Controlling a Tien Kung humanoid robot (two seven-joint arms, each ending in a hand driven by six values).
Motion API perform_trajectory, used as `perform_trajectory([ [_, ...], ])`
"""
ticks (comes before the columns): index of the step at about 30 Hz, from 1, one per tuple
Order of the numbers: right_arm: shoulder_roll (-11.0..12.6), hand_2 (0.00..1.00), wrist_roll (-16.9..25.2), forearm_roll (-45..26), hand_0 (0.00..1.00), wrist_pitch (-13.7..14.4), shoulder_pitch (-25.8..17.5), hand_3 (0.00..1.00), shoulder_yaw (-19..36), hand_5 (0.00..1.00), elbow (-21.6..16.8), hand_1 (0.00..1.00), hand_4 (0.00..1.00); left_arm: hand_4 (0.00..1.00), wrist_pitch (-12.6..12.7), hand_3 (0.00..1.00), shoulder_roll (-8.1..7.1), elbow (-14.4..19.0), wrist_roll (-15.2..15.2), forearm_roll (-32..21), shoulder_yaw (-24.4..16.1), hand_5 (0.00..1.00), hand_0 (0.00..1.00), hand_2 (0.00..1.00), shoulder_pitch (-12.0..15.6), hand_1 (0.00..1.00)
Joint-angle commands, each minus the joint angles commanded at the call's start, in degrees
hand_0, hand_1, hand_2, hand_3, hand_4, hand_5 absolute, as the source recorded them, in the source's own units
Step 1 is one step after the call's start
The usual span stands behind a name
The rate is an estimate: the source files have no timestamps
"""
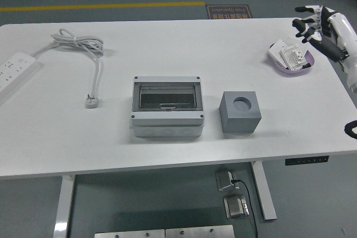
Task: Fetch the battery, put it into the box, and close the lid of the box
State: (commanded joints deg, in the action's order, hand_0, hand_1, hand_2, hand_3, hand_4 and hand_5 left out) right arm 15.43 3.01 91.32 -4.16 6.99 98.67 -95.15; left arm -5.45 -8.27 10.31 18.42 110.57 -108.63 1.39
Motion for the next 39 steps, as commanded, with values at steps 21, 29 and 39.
perform_trajectory([
  [21, -4.78, 0.691, 10.86, -27.09, 0.481, 7.02, -3.78, 0.677, 2.95, 0.620, 5.03, 0.629, 0.838, 0.715, 0.56, 0.640, -0.73, 0.00, -1.44, -2.43, 1.61, 0.225, 0.588, 0.548, 0.62, 0.401],
  [29, -4.90, 0.700, 10.17, -37.11, 0.579, 2.20, -2.96, 0.752, -1.02, 0.657, 7.09, 0.647, 0.848, 0.719, 0.46, 0.638, 0.28, 0.00, -0.92, -1.83, 0.25, 0.225, 0.587, 0.481, 0.84, 0.398],
  [39, -4.88, 0.715, 9.96, -49.15, 0.637, -3.63, -2.42, 0.766, -4.90, 0.754, 8.03, 0.670, 0.903, 0.721, 1.14, 0.638, 1.35, 0.00, -1.79, -1.05, -2.82, 0.226, 0.587, 0.461, 0.08, 0.399],
])
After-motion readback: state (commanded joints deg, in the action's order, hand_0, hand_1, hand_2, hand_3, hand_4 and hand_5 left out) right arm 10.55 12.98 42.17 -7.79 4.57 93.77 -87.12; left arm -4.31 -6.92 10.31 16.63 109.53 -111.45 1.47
